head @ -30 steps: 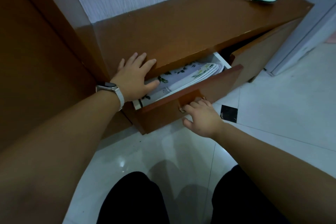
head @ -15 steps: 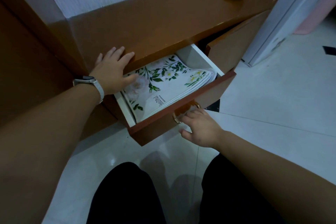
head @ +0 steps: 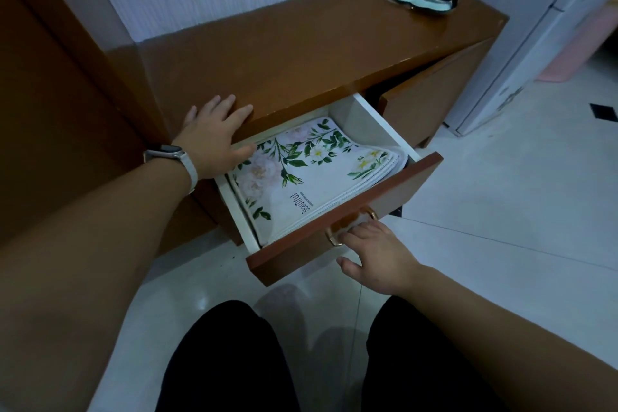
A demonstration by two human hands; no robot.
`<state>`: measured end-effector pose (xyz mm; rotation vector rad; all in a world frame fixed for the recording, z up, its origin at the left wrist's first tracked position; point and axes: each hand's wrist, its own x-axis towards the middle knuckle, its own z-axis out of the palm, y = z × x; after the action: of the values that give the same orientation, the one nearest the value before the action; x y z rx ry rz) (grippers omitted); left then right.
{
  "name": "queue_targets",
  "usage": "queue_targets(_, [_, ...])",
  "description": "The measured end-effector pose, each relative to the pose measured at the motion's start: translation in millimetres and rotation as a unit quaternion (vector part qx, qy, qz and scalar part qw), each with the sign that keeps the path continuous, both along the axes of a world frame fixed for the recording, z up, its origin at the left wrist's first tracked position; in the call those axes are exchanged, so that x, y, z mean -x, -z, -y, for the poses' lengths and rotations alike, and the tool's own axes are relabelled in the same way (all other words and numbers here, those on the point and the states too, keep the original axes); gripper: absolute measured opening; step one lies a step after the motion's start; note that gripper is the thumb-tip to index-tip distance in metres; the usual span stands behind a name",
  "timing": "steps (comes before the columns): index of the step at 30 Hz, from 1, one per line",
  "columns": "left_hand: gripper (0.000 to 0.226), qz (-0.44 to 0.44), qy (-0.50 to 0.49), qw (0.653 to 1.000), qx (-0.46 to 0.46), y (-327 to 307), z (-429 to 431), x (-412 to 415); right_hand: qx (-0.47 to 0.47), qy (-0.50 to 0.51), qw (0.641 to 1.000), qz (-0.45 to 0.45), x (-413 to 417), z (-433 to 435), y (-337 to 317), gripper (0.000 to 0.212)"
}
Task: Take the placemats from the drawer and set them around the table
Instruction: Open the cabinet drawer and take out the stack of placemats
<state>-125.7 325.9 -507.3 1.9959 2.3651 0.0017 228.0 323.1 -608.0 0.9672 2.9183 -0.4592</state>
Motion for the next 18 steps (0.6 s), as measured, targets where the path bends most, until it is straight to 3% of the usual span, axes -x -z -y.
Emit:
queue_targets(7, [0.073,-0.012,0.003,1.000,-0.006,1.8,-0.2,-0.8,-0.001,-0.026,1.000,-0.009,-2.0,-4.1,-5.4,0.051])
queue_targets(14, [0.073,-0.017,-0.002,1.000,-0.024,8.0,-2.6,2.2,-0.010,-0.058,0.993,-0.100,-2.3,-18.7,-24.3,0.033])
queue_targets(18, [0.076,0.004,-0.033,0.999,0.019,0.9,-2.0,-8.4,0.015,-0.032,0.990,-0.135,-7.0,-20.2,-57.5,0.028])
